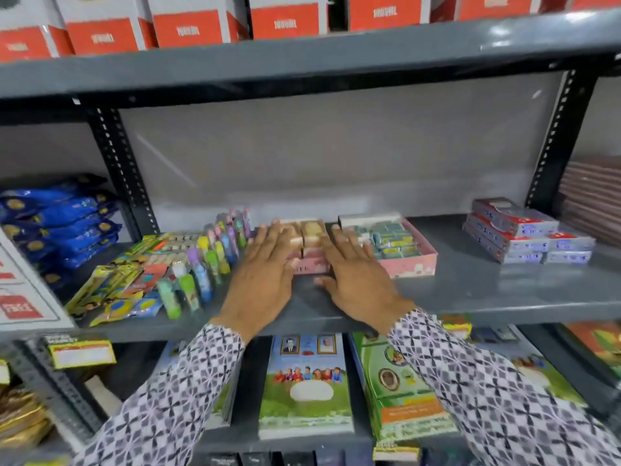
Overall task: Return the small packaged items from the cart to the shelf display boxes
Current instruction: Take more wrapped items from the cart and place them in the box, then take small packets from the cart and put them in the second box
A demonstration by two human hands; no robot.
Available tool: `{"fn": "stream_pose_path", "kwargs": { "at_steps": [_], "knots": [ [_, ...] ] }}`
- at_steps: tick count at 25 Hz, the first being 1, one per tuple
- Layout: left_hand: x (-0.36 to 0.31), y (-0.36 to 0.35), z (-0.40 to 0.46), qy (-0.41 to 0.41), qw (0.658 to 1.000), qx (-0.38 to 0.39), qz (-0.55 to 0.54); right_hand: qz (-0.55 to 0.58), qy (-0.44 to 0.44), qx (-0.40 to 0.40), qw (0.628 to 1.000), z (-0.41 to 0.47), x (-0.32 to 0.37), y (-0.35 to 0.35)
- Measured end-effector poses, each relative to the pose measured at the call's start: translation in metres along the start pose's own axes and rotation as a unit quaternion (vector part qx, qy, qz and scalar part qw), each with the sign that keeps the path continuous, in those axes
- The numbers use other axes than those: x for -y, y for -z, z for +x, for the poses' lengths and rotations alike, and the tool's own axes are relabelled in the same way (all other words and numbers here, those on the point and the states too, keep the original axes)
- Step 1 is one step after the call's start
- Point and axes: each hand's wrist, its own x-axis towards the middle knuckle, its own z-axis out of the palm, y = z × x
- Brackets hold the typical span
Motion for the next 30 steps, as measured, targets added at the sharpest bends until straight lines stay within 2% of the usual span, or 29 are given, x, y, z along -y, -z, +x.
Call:
{"fn": "stream_pose_path", "kwargs": {
  "at_steps": [1,3,4,5,8,10,14,17,20,23,26,28,30],
  "knots": [
    [-0.009,-0.004,-0.029,-0.018,0.999,-0.044,-0.007,-0.007,0.000,-0.037,0.999,-0.031,-0.003,-0.007],
    [-0.035,-0.026,-0.100,-0.035,0.994,-0.082,-0.064,0.010,-0.005,-0.098,0.995,-0.106,-0.010,-0.027],
    [-0.050,-0.042,-0.138,-0.037,0.992,-0.069,-0.099,0.024,-0.006,-0.112,0.993,-0.144,-0.013,-0.040],
    [-0.065,-0.066,-0.177,-0.033,0.990,-0.023,-0.134,0.033,-0.016,-0.103,0.994,-0.184,-0.019,-0.058],
    [-0.102,-0.138,-0.282,0.013,0.965,0.162,-0.204,0.055,-0.066,0.008,0.996,-0.290,-0.038,-0.116],
    [-0.112,-0.192,-0.328,0.061,0.941,0.242,-0.227,0.068,-0.112,0.114,0.985,-0.342,-0.054,-0.162],
    [-0.119,-0.306,-0.400,0.111,0.887,0.400,-0.200,0.090,-0.200,0.340,0.914,-0.413,-0.075,-0.279],
    [-0.122,-0.392,-0.445,0.085,0.862,0.467,-0.176,0.092,-0.226,0.421,0.874,-0.454,-0.085,-0.378],
    [-0.130,-0.470,-0.471,0.027,0.851,0.505,-0.140,0.066,-0.188,0.474,0.858,-0.484,-0.101,-0.454],
    [-0.152,-0.531,-0.487,-0.015,0.857,0.502,-0.113,0.016,-0.113,0.485,0.867,-0.504,-0.119,-0.504],
    [-0.155,-0.558,-0.507,-0.076,0.855,0.507,-0.073,-0.006,-0.066,0.461,0.885,-0.515,-0.122,-0.526],
    [-0.142,-0.553,-0.519,-0.083,0.849,0.521,-0.022,0.014,-0.089,0.442,0.893,-0.514,-0.116,-0.532],
    [-0.128,-0.537,-0.526,-0.028,0.839,0.543,0.024,0.053,-0.160,0.428,0.888,-0.512,-0.106,-0.530]
  ]
}}
